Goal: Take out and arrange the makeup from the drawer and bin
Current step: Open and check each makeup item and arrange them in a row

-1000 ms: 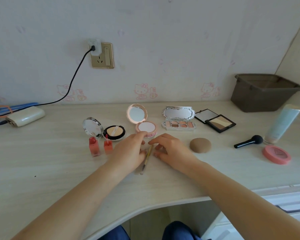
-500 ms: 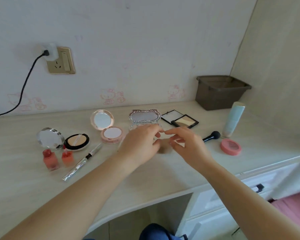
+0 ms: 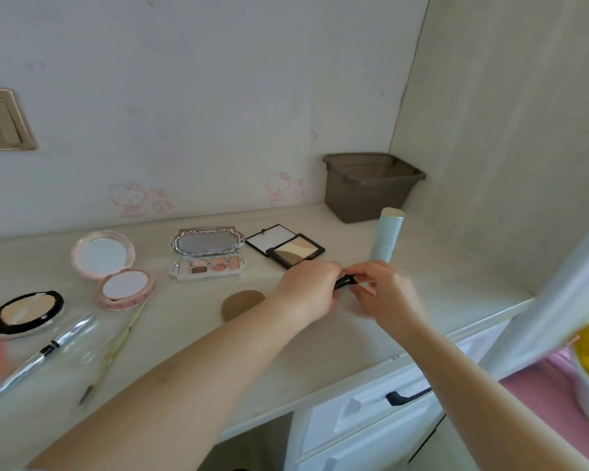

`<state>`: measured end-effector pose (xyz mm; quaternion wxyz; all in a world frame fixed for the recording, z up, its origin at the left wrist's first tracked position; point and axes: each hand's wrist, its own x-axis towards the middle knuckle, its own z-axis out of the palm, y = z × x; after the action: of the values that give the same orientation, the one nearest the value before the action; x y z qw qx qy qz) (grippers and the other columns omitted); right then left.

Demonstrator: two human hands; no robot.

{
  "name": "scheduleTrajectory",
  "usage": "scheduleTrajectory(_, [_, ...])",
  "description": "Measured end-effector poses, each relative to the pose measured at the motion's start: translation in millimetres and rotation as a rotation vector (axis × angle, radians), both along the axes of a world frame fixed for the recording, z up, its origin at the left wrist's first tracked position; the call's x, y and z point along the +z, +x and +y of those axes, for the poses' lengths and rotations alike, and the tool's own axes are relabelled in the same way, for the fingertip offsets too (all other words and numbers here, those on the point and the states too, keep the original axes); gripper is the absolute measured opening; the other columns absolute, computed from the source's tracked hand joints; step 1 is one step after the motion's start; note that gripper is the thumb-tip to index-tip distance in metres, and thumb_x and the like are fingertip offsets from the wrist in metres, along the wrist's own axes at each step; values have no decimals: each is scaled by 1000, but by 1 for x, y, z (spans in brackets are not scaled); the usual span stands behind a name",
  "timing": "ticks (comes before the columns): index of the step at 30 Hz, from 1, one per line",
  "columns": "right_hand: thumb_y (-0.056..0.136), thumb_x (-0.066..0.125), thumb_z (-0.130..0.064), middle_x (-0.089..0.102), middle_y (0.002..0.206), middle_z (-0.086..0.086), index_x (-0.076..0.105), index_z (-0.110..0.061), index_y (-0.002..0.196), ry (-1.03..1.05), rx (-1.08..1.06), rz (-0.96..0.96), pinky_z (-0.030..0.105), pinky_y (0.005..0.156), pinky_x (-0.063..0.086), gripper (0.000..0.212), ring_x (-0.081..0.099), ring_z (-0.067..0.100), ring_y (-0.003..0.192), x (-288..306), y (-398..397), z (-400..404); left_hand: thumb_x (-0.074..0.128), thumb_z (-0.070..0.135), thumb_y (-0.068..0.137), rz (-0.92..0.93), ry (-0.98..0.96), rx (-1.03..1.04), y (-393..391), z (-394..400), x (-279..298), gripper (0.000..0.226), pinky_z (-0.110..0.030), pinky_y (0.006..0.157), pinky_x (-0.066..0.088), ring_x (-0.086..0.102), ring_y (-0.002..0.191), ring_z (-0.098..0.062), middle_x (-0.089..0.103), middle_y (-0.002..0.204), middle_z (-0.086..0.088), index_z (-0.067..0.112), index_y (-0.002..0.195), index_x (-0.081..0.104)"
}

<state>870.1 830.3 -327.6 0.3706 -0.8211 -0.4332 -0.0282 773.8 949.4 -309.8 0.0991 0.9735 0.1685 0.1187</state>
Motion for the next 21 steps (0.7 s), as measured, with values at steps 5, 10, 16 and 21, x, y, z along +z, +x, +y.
scheduleTrajectory(5, [81, 64, -4, 57, 96, -12, 70, -24, 100, -55, 12, -21, 11, 75, 39, 28, 57, 5, 89, 1, 8, 4, 54, 19, 88, 18, 49, 29, 15, 0, -8, 29, -39, 77, 44, 56, 108, -35, 61, 113, -14, 12, 116, 52])
scheduleTrajectory(10, [80, 61, -2, 61, 98, -6, 70, -23, 96, -82, 23, -6, 4, 72, 39, 28, 58, 7, 89, 0, 6, 7, 49, 7, 87, -39, 66, 30, 19, -2, -9, 16, -35, 65, 36, 58, 98, -37, 63, 101, -15, 9, 102, 53])
scheduleTrajectory(16, [80, 70, -12, 60, 96, -10, 66, -32, 95, 56, 24, -9, 35, 82, 53, 25, 60, 6, 90, 3, -14, 19, 61, 17, 84, -244, -265, 119, -14, 10, 7, 11, -28, 69, 42, 61, 89, -24, 67, 96, -2, 16, 95, 59])
scheduleTrajectory(21, [82, 62, 4, 63, 99, -1, 66, -17, 109, 208, 225, 195, 28, 86, 52, 34, 66, 12, 91, 16, -57, 50, 67, 15, 81, -419, -468, 203, -67, 30, 18, 12, -30, 70, 50, 63, 70, -19, 66, 77, 8, 22, 78, 59])
